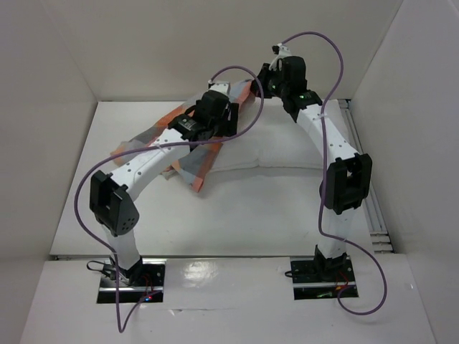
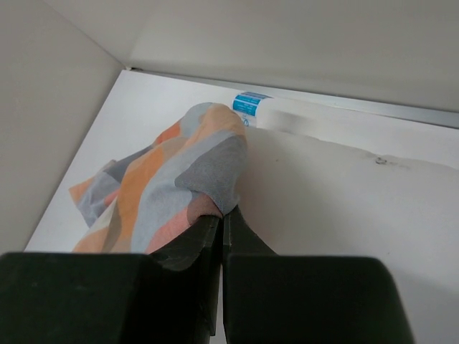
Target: Put the pillow into the pillowcase
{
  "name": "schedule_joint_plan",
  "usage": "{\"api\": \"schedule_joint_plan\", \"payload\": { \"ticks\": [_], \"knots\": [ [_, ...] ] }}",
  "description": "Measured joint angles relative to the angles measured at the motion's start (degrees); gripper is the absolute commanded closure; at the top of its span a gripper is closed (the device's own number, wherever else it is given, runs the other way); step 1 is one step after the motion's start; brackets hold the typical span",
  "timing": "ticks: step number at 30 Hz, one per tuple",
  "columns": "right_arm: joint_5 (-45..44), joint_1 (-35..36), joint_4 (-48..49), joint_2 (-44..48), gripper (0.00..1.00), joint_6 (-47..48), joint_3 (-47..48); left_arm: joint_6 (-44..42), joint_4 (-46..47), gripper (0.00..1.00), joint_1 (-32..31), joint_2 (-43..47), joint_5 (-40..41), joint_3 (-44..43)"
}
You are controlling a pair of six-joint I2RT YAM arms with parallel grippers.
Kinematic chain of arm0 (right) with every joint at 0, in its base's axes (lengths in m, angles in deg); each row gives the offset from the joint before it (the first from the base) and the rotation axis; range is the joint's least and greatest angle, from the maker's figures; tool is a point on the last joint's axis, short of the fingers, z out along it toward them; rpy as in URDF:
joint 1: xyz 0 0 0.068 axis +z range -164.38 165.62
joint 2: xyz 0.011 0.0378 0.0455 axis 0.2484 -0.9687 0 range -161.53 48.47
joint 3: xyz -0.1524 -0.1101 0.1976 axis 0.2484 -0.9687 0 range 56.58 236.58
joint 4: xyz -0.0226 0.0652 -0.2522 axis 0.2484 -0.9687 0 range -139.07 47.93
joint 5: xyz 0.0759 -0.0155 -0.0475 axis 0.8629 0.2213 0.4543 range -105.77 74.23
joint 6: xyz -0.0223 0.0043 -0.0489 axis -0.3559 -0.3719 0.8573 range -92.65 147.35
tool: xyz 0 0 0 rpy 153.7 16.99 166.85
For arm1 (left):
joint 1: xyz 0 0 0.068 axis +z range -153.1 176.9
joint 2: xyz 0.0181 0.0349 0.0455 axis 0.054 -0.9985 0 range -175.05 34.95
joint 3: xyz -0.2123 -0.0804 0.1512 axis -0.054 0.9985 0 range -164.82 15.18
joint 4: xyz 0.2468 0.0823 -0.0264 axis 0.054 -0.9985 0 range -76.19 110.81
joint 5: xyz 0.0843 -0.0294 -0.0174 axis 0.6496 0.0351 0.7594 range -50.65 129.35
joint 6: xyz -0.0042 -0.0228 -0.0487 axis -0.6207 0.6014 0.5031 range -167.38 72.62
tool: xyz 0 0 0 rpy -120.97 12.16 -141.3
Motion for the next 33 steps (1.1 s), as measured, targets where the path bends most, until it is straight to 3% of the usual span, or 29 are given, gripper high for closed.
{"api": "schedule_joint_plan", "payload": {
  "ticks": [3, 7, 9, 10, 16, 17, 26, 30, 33],
  "knots": [
    [0.26, -0.20, 0.04, 0.00, 0.96, 0.00, -0.24, -0.02, 0.59, 0.12, -1.14, -3.04, 3.45, -2.40],
    [0.81, -0.61, 0.04, -0.02, 0.96, -0.24, -0.46, 0.00, 0.70, 0.25, -1.40, -7.56, 8.39, -5.35],
    [1.18, -0.92, 0.07, -0.02, 0.96, -0.26, -0.52, 0.24, 0.17, 0.38, -1.40, -9.62, 10.91, -6.91],
    [1.33, -1.07, 0.07, -0.02, 0.96, -0.28, -0.63, 0.52, -0.26, 0.51, -1.40, -10.29, 12.15, -7.41],
    [1.79, -1.66, -0.04, -0.02, 0.96, -0.35, -2.14, 1.84, -1.92, 0.84, -1.38, -9.66, 15.12, -7.67],
    [1.84, -1.79, -0.04, -0.02, 0.96, -0.42, -2.23, 1.99, -2.10, 0.99, -1.38, -8.94, 14.95, -7.32],
    [5.07, -1.77, -0.07, -0.02, 0.94, -0.46, -2.27, 4.83, -3.06, 1.00, 2.69, 0.31, 4.98, -4.20],
    [6.56, -1.14, -0.48, -0.02, 0.92, -0.37, -2.27, 5.35, -3.58, 1.00, 7.82, 2.64, -4.87, -4.22],
    [7.63, -0.33, -1.22, -0.02, 0.84, -0.13, -2.25, 5.29, -4.22, 1.00, 13.57, 3.50, -16.57, -5.07]
  ]
}}
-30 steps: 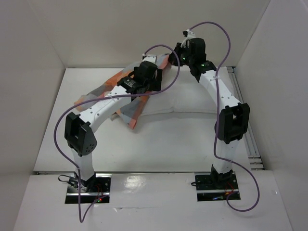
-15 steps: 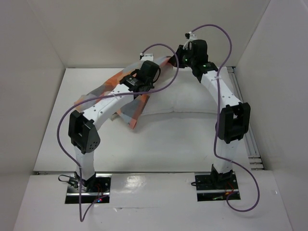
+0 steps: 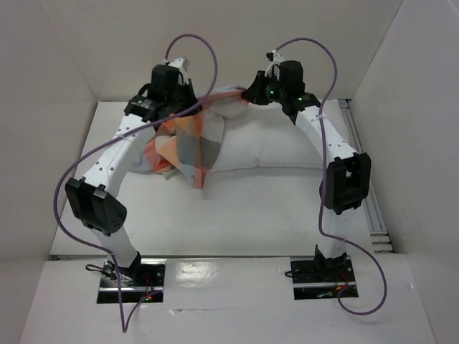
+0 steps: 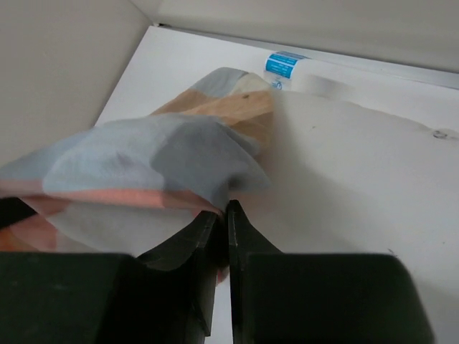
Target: Put the pillow into the pillowcase
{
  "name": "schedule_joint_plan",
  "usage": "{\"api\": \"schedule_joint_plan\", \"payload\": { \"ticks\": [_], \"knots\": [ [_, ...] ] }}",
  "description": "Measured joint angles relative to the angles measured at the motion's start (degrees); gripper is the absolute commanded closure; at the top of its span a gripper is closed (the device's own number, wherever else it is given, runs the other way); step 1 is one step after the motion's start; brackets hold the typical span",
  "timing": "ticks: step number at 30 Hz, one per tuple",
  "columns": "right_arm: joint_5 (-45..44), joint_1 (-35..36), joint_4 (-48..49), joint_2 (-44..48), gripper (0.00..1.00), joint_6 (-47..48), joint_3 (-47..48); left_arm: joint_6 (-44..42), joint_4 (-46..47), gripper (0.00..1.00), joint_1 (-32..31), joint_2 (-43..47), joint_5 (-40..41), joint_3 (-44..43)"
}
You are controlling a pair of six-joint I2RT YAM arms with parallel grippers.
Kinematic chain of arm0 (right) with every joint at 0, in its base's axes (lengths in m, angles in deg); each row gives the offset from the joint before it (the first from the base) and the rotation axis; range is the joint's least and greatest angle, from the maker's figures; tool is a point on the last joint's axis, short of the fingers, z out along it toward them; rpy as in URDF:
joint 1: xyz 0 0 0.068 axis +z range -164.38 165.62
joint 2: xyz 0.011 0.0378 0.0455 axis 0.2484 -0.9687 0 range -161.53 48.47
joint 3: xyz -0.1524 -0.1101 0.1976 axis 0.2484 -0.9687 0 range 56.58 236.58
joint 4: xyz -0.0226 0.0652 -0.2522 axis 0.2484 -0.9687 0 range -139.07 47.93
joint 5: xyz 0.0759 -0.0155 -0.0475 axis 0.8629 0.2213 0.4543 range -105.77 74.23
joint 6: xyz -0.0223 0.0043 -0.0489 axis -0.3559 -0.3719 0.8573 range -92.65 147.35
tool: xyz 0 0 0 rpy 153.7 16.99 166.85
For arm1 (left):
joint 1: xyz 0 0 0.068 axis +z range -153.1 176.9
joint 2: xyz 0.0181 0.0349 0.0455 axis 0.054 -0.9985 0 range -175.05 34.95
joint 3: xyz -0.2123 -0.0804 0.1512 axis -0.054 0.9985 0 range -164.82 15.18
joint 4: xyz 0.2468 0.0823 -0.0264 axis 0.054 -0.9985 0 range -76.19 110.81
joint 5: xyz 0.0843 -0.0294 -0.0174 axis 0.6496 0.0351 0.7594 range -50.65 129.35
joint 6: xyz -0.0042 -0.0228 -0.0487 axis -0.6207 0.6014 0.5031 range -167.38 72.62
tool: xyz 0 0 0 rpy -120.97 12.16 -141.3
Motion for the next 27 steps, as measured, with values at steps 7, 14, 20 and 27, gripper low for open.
{"api": "schedule_joint_plan", "payload": {
  "ticks": [7, 14, 20, 27],
  "knots": [
    [0.42, 1.46, -0.92, 1.86, 1.00, 1.70, -1.99, -2.23, -4.68, 1.00, 10.49, -2.58, -22.73, -8.46],
    [-4.22, 1.42, 1.01, 8.87, 1.00, 1.75, -8.07, -6.05, -8.70, 0.28, 11.04, -4.39, -30.82, -8.44],
    [-3.91, 1.42, 5.07, 11.58, 1.00, -0.20, -9.11, -10.03, -13.14, 0.12, 9.33, -4.11, -25.16, -7.28],
    [-3.91, 2.80, 6.51, 11.41, 1.00, -1.55, -6.91, -11.34, -14.45, 0.15, -1.09, 5.18, -11.45, 3.19]
  ]
}}
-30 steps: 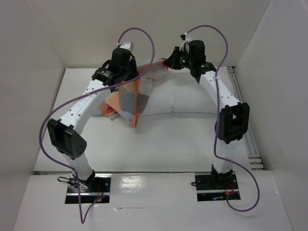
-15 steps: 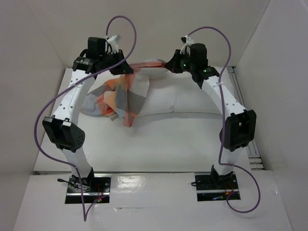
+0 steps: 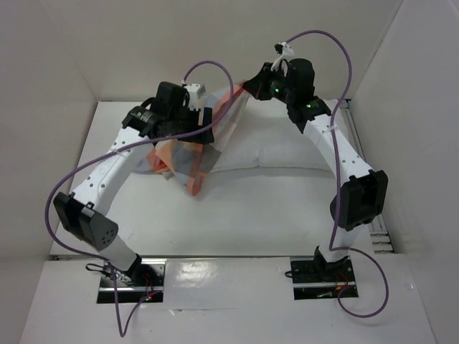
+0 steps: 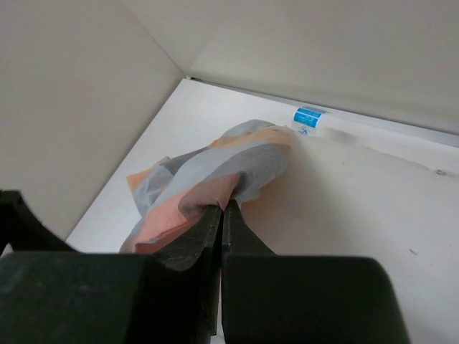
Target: Put the pillow into the pillowcase
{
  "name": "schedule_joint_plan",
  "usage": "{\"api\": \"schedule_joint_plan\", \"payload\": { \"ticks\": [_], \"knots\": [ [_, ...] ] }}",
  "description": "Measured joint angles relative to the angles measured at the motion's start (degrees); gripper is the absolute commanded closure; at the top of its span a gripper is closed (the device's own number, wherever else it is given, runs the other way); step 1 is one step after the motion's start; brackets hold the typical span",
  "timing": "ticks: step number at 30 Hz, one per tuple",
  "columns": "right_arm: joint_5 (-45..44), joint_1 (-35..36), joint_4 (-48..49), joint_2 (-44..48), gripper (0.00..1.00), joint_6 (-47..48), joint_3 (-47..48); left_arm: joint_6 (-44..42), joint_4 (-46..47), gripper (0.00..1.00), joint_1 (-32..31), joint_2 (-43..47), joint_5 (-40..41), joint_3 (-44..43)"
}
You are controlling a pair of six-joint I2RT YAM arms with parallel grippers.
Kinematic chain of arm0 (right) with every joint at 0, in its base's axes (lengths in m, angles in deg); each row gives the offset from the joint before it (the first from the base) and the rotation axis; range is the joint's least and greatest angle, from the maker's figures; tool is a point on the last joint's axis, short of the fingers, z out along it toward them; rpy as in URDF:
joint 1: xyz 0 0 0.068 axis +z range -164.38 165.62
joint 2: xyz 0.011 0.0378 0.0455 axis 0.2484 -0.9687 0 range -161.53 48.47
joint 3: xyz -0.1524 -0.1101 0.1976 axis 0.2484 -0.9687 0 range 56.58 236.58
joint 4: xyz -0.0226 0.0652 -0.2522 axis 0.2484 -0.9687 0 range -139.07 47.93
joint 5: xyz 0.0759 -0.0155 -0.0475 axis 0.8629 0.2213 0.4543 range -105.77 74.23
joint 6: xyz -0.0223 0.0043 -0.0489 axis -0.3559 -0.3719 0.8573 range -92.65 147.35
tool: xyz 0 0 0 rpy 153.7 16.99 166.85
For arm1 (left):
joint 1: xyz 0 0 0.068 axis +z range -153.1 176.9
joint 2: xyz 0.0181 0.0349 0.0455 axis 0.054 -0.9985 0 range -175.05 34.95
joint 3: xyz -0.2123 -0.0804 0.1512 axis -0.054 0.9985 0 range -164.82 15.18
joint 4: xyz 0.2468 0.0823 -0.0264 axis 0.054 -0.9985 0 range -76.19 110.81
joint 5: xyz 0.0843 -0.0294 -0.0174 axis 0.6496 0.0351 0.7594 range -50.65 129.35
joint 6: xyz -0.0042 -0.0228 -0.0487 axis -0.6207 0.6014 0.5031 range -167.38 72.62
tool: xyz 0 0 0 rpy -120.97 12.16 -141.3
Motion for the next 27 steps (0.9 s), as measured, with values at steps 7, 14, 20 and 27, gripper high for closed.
{"api": "schedule_joint_plan", "payload": {
  "ticks": [7, 14, 20, 27],
  "knots": [
    [-0.33, 0.35, 0.11, -0.02, 1.00, -0.28, 0.22, 4.63, 3.54, 0.18, -6.23, 9.94, 14.53, 10.01],
    [-0.52, 0.35, 0.09, -0.02, 1.00, -0.28, 0.22, 10.51, 11.72, 0.23, -7.37, 9.07, 21.73, 19.52],
    [-0.68, 0.35, -0.04, -0.04, 1.00, -0.28, 0.22, 13.60, 15.67, 0.43, -6.21, 4.15, 23.93, 21.42],
    [-0.70, -0.15, -0.09, -0.04, 1.00, -0.26, 0.22, 14.99, 19.19, 0.82, -0.94, 3.82, 25.44, 22.05]
  ]
}}
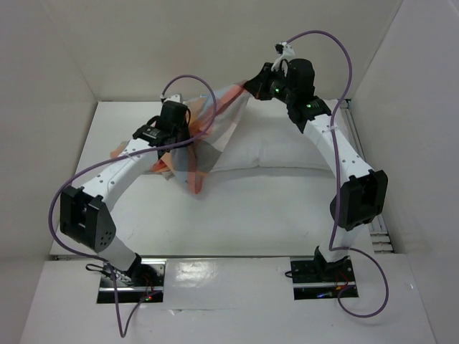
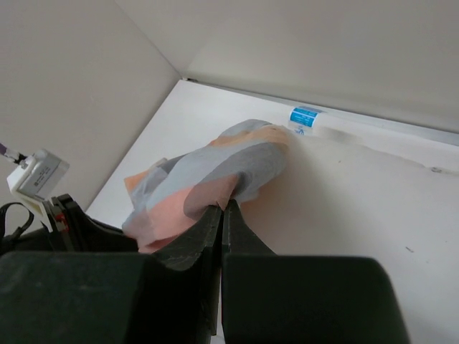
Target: Put the pillow into the pillowcase
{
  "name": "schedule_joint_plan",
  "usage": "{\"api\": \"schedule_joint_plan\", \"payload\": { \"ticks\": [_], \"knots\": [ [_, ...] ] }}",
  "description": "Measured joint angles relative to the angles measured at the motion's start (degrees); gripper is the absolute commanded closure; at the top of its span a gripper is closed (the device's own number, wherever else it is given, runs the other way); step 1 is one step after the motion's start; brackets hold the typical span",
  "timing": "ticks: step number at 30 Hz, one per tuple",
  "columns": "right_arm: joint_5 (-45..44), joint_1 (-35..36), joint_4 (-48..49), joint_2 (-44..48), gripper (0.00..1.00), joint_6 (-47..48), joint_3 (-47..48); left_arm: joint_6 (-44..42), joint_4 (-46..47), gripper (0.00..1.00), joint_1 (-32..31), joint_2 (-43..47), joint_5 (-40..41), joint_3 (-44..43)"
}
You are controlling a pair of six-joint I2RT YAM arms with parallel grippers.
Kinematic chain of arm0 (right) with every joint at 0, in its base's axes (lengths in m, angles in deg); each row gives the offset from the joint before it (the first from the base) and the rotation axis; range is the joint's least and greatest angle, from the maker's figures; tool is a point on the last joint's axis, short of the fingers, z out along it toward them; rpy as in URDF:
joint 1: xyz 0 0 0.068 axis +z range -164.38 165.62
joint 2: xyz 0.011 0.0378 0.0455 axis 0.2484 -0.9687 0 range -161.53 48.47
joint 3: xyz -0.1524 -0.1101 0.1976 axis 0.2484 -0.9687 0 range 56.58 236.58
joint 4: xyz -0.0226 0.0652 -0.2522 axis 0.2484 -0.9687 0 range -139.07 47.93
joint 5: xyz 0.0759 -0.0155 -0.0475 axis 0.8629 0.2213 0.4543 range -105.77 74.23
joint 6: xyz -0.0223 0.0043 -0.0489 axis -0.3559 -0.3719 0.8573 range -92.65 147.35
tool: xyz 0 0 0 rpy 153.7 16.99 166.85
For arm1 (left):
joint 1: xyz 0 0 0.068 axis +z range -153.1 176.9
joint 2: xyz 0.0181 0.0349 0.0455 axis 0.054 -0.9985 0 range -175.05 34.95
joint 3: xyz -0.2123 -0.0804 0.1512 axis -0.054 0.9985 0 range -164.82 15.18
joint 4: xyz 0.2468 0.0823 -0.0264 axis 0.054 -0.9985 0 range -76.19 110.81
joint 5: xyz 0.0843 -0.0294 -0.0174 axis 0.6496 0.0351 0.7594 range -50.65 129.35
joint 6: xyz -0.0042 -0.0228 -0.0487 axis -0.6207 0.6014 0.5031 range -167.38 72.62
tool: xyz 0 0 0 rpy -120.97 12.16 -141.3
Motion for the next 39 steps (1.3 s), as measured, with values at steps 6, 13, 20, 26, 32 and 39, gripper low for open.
{"api": "schedule_joint_plan", "payload": {
  "ticks": [6, 13, 20, 26, 32, 39],
  "knots": [
    [0.20, -0.26, -0.02, -0.13, 1.00, 0.00, 0.00, -0.98, 0.02, 1.00, 1.64, 0.09, -0.44, -0.57],
    [0.00, -0.96, -4.42, -4.98, 0.85, 0.96, 6.08, -3.26, -3.93, 1.00, 7.21, 3.41, -10.95, -5.77],
    [-2.60, -0.98, -20.83, -25.11, 0.16, 6.12, 40.46, -3.41, -6.05, 1.00, 22.03, -1.99, -26.67, -32.96],
    [-2.45, -0.98, -21.53, -15.30, 0.00, 9.62, 17.77, -2.25, -6.49, 1.00, 29.64, -11.58, -40.70, -48.15],
    [-10.40, 0.81, -22.27, -5.09, 0.00, 15.32, 4.24, 0.55, -7.63, 1.00, 36.87, -17.81, -49.16, -48.26],
    [-19.15, 9.27, -22.40, -2.73, 0.00, 20.87, 0.22, 1.57, -6.91, 1.00, 37.11, -18.03, -53.27, -46.75]
  ]
}}
